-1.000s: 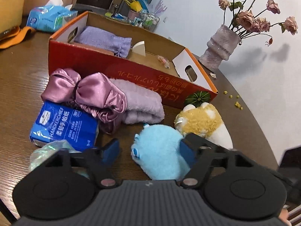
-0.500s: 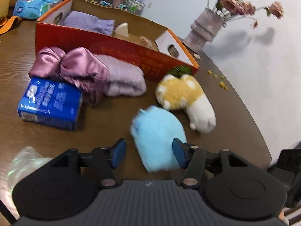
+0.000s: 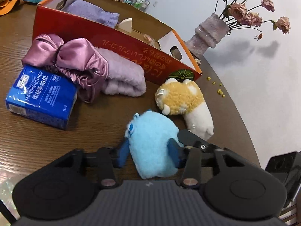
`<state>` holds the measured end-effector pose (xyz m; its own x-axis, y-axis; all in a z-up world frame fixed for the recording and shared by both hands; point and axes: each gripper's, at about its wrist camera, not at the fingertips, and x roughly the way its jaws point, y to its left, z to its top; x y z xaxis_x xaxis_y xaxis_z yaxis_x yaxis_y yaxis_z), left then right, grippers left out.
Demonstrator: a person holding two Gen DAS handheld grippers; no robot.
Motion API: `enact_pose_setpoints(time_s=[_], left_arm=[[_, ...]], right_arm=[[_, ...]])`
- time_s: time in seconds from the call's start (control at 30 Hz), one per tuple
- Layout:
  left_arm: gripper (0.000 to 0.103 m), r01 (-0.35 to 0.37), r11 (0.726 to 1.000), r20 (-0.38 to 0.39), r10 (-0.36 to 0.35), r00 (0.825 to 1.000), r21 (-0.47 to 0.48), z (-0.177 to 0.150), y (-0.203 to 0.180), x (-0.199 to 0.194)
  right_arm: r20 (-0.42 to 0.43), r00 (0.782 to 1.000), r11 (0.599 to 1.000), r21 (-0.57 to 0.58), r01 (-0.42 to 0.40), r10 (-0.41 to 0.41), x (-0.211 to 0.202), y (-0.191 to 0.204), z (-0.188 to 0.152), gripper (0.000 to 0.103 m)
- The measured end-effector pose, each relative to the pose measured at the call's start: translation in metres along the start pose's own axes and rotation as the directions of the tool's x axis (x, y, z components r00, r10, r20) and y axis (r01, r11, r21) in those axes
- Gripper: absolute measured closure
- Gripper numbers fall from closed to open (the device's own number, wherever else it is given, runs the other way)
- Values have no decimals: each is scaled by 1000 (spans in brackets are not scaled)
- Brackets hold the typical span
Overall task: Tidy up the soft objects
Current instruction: 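Close both tools on the blue fluffy plush and lift it, then carry the blue plush into the box and open both tools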
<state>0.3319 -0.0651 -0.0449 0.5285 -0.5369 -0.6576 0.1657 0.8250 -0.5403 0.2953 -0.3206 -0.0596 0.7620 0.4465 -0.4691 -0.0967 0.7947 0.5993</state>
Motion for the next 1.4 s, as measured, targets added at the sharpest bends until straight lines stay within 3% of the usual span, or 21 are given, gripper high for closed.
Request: enact_pose_setpoints(time_s=[0.2,0.37,0.47,0.63,0.73,0.83,0.9,1.0,1.07,1.23,1.33,1.4], left_arm=[[67,1,1000,14,-1,1000,32,1,-5,-6],[70,3,995,77,-12,997,104,11,-25,-27],[73,22,988,141,-43,989,152,34,-39,-45],[75,64,984,208,-99,973,167,102,-43,-50],[75,37,990,205,-64,977,134,138,-30,-25],[76,-9,997,147,-3,989,77,166,-5,10],[76,-61,993,106,51,993,97,177,11,29],[75,-207,961,98,191,977,185,177,20,53],[73,-263,933,122,239,963,246,172,22,57],[57,-265,929,155,230,961,259,174,23,44],[56,-284,916,205,232,951,282,176,11,20],[50,-304,905,261,229,938,298,176,1,-5]], right_arm=[[-32,998,999,22,-48,49,3,0,0,75],[19,996,996,7,-86,86,-11,14,12,76],[54,992,993,-32,-114,116,-13,29,33,77],[105,984,984,-118,-133,145,12,58,97,78],[67,992,985,-143,-97,107,57,66,129,78],[0,999,985,-164,-46,47,109,66,148,78],[-48,999,980,-199,7,-17,142,68,153,78],[-90,991,959,-275,67,-96,179,75,153,78],[-128,986,957,-280,70,-109,196,77,149,78],[-119,985,951,-297,88,-129,192,84,146,79],[-55,991,943,-318,96,-119,158,91,156,79],[3,993,934,-340,109,-114,128,96,166,78]])
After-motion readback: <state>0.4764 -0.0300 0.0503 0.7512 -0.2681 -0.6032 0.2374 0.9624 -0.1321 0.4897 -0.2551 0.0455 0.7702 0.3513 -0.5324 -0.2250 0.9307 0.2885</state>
